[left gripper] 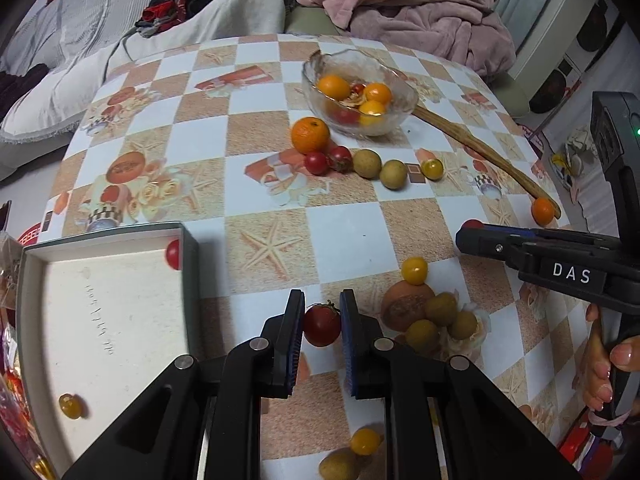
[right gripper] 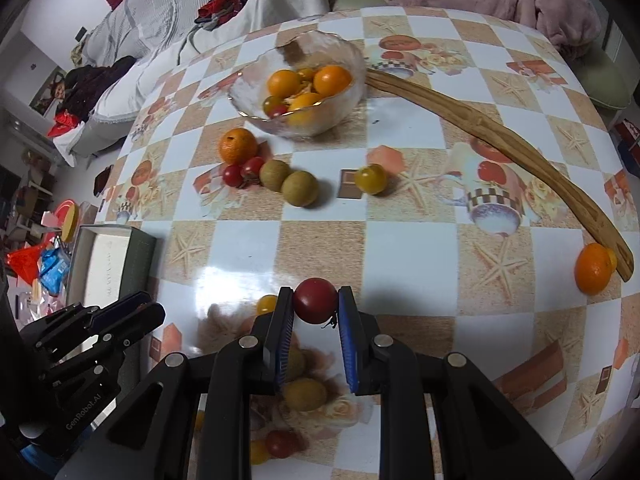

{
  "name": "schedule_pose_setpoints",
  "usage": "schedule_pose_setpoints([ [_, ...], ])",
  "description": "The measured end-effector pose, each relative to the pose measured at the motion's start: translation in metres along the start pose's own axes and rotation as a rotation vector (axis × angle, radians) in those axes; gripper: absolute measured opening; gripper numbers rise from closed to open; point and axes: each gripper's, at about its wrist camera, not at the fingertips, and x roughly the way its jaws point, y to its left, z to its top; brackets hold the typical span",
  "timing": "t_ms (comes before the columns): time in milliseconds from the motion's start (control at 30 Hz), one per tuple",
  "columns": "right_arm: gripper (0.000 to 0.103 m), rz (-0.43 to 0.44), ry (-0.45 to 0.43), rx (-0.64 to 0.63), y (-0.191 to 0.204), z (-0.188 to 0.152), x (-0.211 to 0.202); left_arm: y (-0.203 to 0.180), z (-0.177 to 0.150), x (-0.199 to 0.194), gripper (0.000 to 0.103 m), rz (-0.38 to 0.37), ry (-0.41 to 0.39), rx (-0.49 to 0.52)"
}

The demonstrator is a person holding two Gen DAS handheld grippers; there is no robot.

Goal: Organize fruits
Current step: 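Grasp a red cherry tomato with the left tool while the right tool grasps another red one, then carry both red tomatoes into the white tray and open both tools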

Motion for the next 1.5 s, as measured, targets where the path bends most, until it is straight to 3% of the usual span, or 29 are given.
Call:
schedule_pose_setpoints([
  [333, 0.024, 0.045, 0.017, -0.091, 0.061, 0.003, 0.006, 0.048, -0.021, -0.031, 0.019, 0.044, -0.028, -0.073],
  [933, 0.024, 0.145, 0.111, -0.334, 0.21, -0.011, 0.045, 0.159, -0.099, -0.072, 0.019, 0.196, -0.008, -0.295],
  [1167, 0.024, 0.119, 0.173, -0.407, 0.239, -0.026, 0.074, 0.18, -0.125, -0.064, 0.019, 0.24, 0.028, -0.325],
  [1500, 0.025, 0.053, 0.216, -0.46, 0.248, -0.033, 0.097, 0.186, -0.134, -0.049, 0.02, 0.271, 0.077, -0.327],
])
